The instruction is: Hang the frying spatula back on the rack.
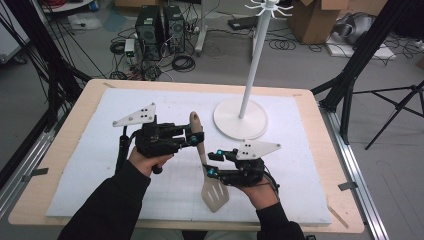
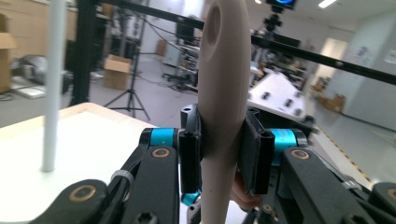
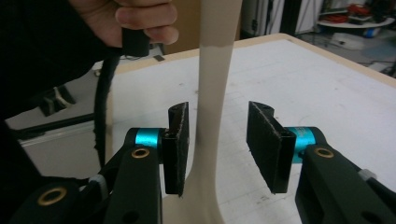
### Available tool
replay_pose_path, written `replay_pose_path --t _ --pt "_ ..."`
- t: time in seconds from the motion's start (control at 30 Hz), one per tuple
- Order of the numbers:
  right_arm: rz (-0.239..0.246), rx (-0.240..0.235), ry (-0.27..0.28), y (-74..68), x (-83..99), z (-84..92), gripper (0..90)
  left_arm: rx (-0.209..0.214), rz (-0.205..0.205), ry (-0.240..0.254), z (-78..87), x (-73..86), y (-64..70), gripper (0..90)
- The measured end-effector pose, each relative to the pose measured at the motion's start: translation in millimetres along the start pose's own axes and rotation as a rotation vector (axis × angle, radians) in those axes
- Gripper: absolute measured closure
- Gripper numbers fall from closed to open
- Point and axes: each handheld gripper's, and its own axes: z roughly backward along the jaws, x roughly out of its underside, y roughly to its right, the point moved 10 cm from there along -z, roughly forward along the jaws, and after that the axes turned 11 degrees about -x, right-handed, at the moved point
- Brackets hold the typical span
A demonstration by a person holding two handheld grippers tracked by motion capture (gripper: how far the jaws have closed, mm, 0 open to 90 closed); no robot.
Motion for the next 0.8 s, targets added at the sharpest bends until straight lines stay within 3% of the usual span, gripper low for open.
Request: replay_pose_path --t 0.2,0.37,0.8 --pt "0.003 -0.088 -0.004 -6.9 1.9 -3.4 61.8 0.077 -0.023 -0.027 0.2 2.5 10.2 71.6" --pt "0.019 -0.147 0.012 -13.7 -1.3 -4.5 62.5 0.113 -0.04 -0.043 -0.4 4.9 15.9 71.7" --pt "0.029 -0.218 0.016 -20.7 -5.2 -4.4 68.7 0.212 -0.085 -0.047 0.9 8.5 27.6 71.6"
